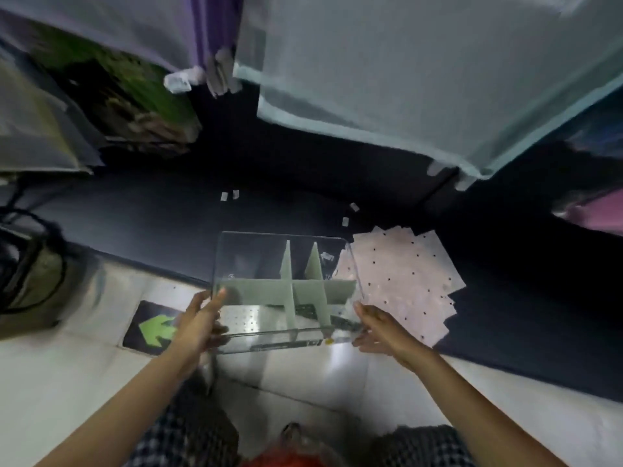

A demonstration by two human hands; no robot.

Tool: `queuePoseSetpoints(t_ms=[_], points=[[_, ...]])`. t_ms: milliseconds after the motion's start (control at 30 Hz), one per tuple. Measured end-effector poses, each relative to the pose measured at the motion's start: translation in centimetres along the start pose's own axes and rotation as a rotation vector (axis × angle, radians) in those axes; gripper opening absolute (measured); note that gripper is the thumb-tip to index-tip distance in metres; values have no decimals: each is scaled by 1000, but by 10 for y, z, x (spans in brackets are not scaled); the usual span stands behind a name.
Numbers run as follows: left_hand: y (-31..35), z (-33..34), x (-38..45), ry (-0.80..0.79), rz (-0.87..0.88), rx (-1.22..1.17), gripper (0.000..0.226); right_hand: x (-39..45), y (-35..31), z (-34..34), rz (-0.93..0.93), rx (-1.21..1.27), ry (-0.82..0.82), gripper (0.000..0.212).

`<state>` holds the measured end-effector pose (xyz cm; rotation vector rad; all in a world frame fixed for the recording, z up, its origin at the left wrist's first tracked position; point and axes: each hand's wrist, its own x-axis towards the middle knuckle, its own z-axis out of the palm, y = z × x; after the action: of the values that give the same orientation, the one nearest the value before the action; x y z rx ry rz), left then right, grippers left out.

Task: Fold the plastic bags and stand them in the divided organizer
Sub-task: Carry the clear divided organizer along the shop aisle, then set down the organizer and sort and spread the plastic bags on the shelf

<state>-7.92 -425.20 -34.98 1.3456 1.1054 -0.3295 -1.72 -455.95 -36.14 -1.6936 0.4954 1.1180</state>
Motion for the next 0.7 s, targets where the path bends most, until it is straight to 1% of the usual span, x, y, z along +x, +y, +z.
queuePoseSetpoints(t_ms=[100,167,233,267,333,433,500,533,600,700], points=[[-10,-1,66,-16,19,48,34,73,11,16,-23,111,31,33],[-13,-10,110,-33,37,48,37,118,13,29,-26,206,13,24],[-17,-19,154,-11,80,35,40,162,14,45,-70,237,-3,12],[-20,-24,176,20,111,33,41,182,12,56,-100,243,3,10],[-25,-30,217,116,170,38,44,220,10,82,-163,265,45,17],[-28,-31,268,228,242,119,49,267,7,123,-233,325,134,31],[-26,-34,290,319,305,207,60,292,6,146,-271,346,147,31],[-24,-35,297,347,334,268,66,302,6,157,-287,350,152,35],[-20,-37,307,355,371,369,76,318,6,173,-302,364,181,40],[-19,-36,315,310,381,478,79,334,6,189,-309,405,191,52]])
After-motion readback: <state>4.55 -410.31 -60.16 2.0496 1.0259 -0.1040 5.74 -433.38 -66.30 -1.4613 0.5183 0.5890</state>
